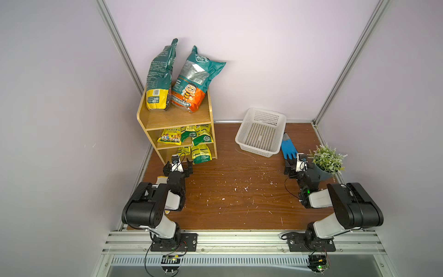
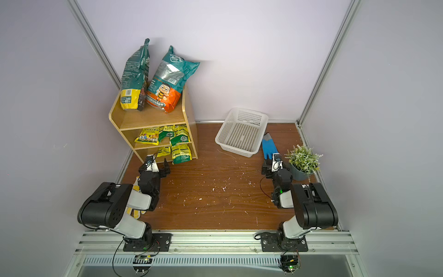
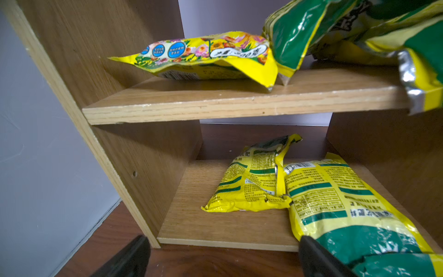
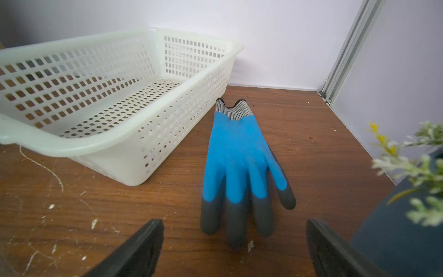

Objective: Take down the fertilizer bag from the shelf
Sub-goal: Move the storage box to the center of the board.

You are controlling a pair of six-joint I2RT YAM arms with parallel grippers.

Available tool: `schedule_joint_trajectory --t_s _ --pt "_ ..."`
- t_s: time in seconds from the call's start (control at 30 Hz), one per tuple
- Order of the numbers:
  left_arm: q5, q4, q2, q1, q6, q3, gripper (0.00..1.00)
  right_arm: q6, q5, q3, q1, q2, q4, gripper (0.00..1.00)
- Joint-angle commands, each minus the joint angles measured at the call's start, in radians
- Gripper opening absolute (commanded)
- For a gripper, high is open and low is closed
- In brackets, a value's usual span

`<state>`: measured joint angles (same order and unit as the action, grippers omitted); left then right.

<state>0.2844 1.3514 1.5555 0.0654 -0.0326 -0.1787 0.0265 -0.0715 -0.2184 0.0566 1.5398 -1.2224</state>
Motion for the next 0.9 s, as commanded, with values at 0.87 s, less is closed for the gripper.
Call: schedule_joint_trajectory --t_s 0.87 --pt "0.209 -0.008 -0.144 0.106 0.069 0.022 1.00 -0.088 0.008 -0.216 -0.004 -0.224 0.498 0.99"
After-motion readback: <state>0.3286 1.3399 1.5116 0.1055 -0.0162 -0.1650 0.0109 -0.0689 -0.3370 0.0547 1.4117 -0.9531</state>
